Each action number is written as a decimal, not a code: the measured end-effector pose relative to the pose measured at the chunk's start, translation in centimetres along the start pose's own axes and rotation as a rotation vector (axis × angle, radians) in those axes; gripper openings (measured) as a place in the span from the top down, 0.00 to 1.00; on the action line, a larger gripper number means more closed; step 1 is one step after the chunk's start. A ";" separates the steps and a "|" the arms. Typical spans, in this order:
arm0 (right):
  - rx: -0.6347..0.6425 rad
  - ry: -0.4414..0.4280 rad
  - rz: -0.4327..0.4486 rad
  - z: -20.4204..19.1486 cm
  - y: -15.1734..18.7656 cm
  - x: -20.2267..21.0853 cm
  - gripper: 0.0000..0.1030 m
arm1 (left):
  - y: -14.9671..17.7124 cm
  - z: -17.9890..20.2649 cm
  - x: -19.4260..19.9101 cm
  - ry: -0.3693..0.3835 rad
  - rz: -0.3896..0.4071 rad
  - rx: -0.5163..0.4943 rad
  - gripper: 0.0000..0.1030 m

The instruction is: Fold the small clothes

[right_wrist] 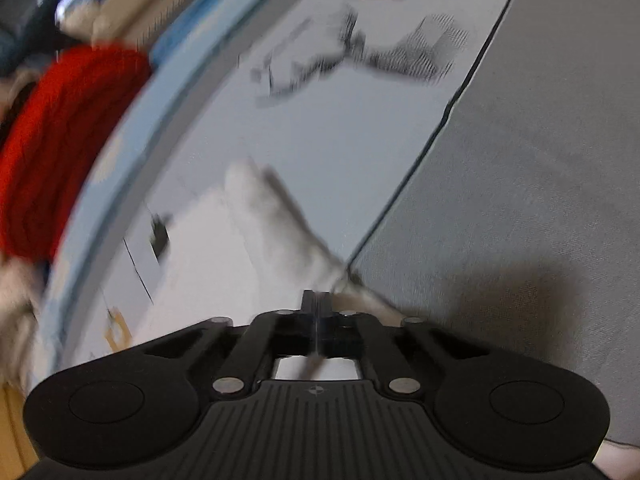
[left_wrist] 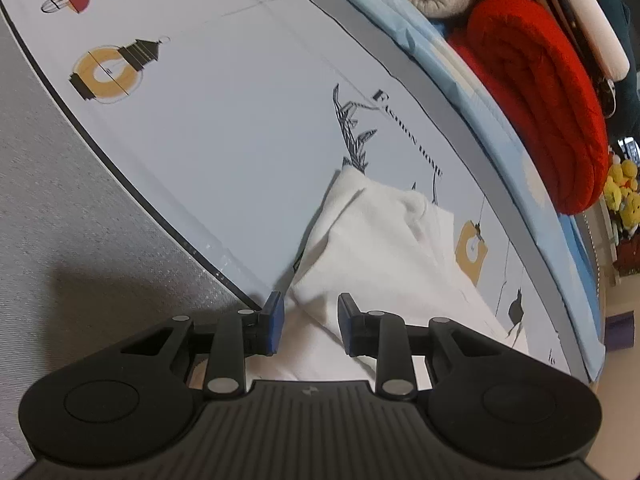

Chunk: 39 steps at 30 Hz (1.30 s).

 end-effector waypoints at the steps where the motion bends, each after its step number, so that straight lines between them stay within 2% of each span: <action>1: 0.006 0.004 0.060 -0.1 -0.8 0.9 1.00 | 0.1 0.1 -0.2 0.001 -0.008 -0.008 0.69; 3: 0.049 0.040 0.176 -0.3 -2.3 2.5 1.00 | 0.5 0.3 -0.4 0.001 -0.018 -0.022 0.64; 5: 0.057 0.077 0.206 0.2 -3.1 2.8 1.00 | 0.6 0.4 -0.5 -0.001 -0.015 -0.020 0.61; 6: 0.048 0.078 0.185 0.4 -3.1 2.4 0.97 | 0.6 0.4 -0.6 -0.002 -0.012 -0.018 0.61; 8: 0.008 0.032 0.109 0.4 -2.3 1.4 0.96 | 0.5 0.3 -0.8 -0.010 -0.002 -0.009 0.61; 9: -0.001 0.005 0.057 0.2 -1.7 0.7 0.93 | 0.4 0.2 -0.8 -0.016 0.006 -0.001 0.61; 12: 0.006 -0.043 -0.061 -0.4 -0.2 -0.6 0.68 | 0.2 0.0 -1.0 -0.027 0.029 0.017 0.62; 13: 0.016 -0.048 -0.101 -0.7 0.4 -1.1 0.67 | 0.1 -0.1 -1.0 -0.026 0.038 0.013 0.64; 14: 0.026 -0.038 -0.127 -0.8 0.8 -1.6 0.67 | 0.1 0.0 -0.9 -0.023 0.051 0.002 0.77; 17: 0.035 -0.011 -0.134 -0.8 1.2 -2.1 0.67 | 0.0 0.3 -0.5 -0.031 0.080 -0.036 0.95; 18: 0.028 -0.005 -0.132 -0.6 1.1 -2.2 0.73 | -0.1 0.6 -0.3 -0.024 0.089 -0.049 0.95; 19: 0.023 -0.009 -0.131 -0.5 0.9 -2.3 0.87 | -0.1 0.8 0.1 -0.021 0.103 -0.057 0.96; 20: 0.021 -0.019 -0.123 -0.4 0.6 -2.0 0.97 | -0.2 1.0 0.6 -0.014 0.116 -0.058 0.96; 22: 0.007 -0.038 -0.076 -0.4 -0.2 -1.3 0.99 | 0.1 1.7 2.2 0.021 0.134 -0.057 0.97; 24: 0.009 -0.047 0.007 -0.6 -1.4 -0.1 0.99 | 0.9 2.6 3.4 0.045 0.133 -0.072 0.97; 26: 0.014 -0.034 0.087 -0.6 -2.4 1.1 0.99 | 1.9 3.0 3.3 -0.002 0.121 -0.127 0.97; 28: -0.020 0.006 0.061 0.4 -2.3 0.4 0.99 | 2.9 1.8 1.2 -0.076 0.037 -0.121 0.96; 30: -0.049 0.091 -0.028 2.1 -1.2 -1.4 0.98 | 3.1 0.1 -0.2 -0.099 -0.030 -0.046 0.94; 31: -0.062 0.139 -0.047 3.0 -0.9 -1.7 0.94 | 3.0 -0.3 -0.2 -0.102 -0.032 -0.024 0.94; 33: -0.058 0.195 -0.024 3.4 -1.1 -1.3 0.94 | 2.0 0.2 1.5 -0.110 0.042 -0.047 0.93; 35: -0.007 0.168 0.066 2.1 -2.4 0.2 0.93 | 1.0 1.4 3.2 -0.095 0.133 -0.094 0.84; 36: 0.033 0.139 0.123 1.1 -3.0 1.0 0.93 | 0.8 1.9 3.8 -0.080 0.166 -0.111 0.84; 38: 0.127 0.030 0.212 -1.7 -3.8 2.3 0.86 | 0.9 2.6 4.0 -0.048 0.180 -0.136 0.84; 39: 0.160 -0.020 0.204 -2.6 -3.9 2.2 0.78 | 1.3 3.0 3.5 -0.028 0.154 -0.143 0.84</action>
Point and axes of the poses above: each gripper's, at about its wrist camera, not at the fingertips, and x roughly against the way its jaws point, z to its right, y to its underside, the point moved 8 cm from there along -x, roughly the way its jaws point, and after that the axes turned 5 degrees about -y, right-handed, at the moved point
